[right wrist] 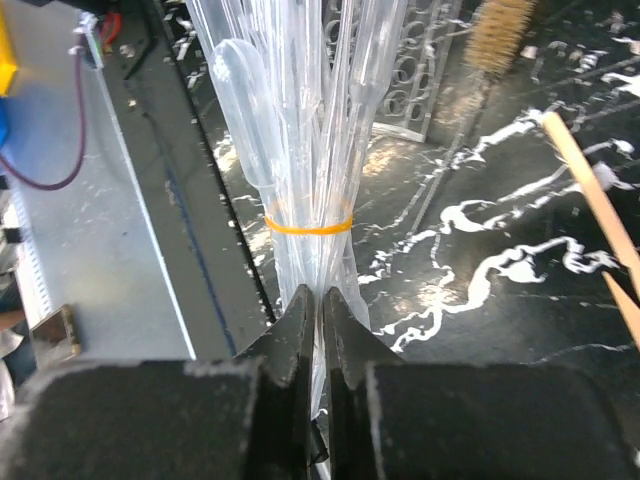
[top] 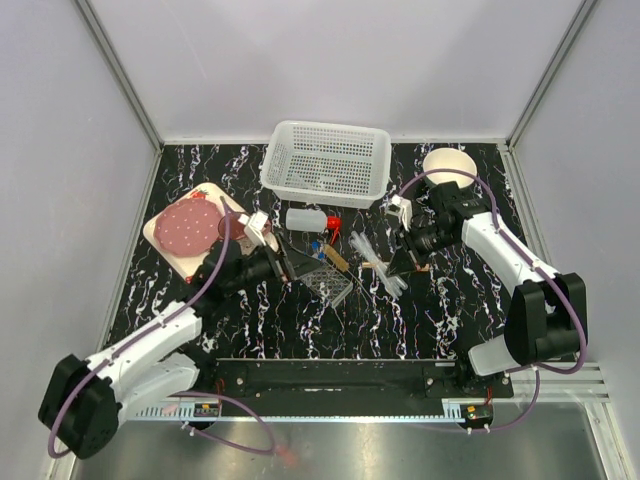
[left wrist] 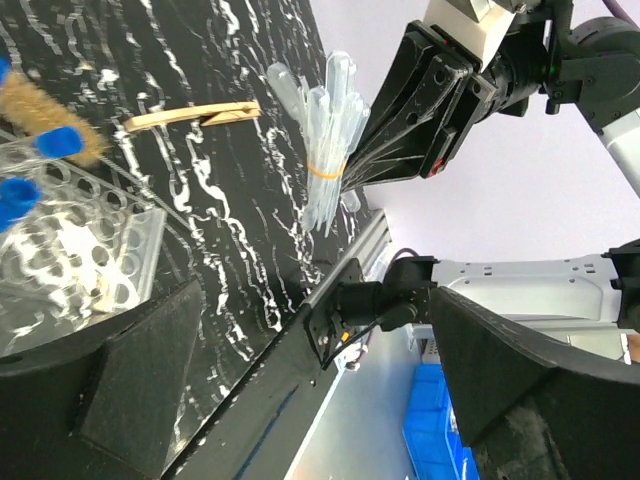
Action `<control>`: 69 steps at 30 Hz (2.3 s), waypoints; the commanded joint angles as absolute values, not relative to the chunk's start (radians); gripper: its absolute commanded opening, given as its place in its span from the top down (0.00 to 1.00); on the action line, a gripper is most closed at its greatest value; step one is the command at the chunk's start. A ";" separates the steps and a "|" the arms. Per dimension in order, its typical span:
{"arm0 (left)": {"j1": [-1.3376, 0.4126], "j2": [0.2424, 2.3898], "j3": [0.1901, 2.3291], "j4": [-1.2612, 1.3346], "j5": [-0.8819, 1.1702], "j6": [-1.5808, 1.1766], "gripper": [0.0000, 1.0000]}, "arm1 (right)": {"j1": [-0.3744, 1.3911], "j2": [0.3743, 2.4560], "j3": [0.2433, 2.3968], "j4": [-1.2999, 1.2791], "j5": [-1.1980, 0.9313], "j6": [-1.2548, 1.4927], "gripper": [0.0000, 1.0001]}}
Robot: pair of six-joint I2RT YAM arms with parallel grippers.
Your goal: Organize the chemistry lab equipment
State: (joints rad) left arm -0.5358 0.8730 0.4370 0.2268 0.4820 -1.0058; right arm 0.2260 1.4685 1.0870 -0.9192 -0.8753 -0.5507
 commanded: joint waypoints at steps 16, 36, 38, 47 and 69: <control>-0.859 1.407 0.744 0.669 0.255 -0.976 0.13 | 0.209 1.440 1.095 -1.011 -1.135 -0.666 0.96; -0.874 1.482 0.746 0.721 0.239 -1.014 0.81 | 0.176 1.462 1.104 -1.048 -1.152 -0.715 0.84; -0.856 1.465 0.735 0.712 0.239 -1.012 0.82 | 0.169 1.459 1.104 -1.048 -1.143 -0.715 0.72; -0.596 1.442 0.811 0.560 0.393 -0.997 0.83 | 0.046 1.367 1.089 -1.039 -1.129 -0.732 0.17; -0.224 2.039 1.603 0.078 0.460 -1.151 0.62 | 0.035 1.315 1.062 -1.000 -1.095 -0.715 0.06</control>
State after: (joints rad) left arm -0.2348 2.0285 1.5005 0.1265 0.4438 -1.1255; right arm 0.0353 1.3308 1.0595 -1.0164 -1.1000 -0.7101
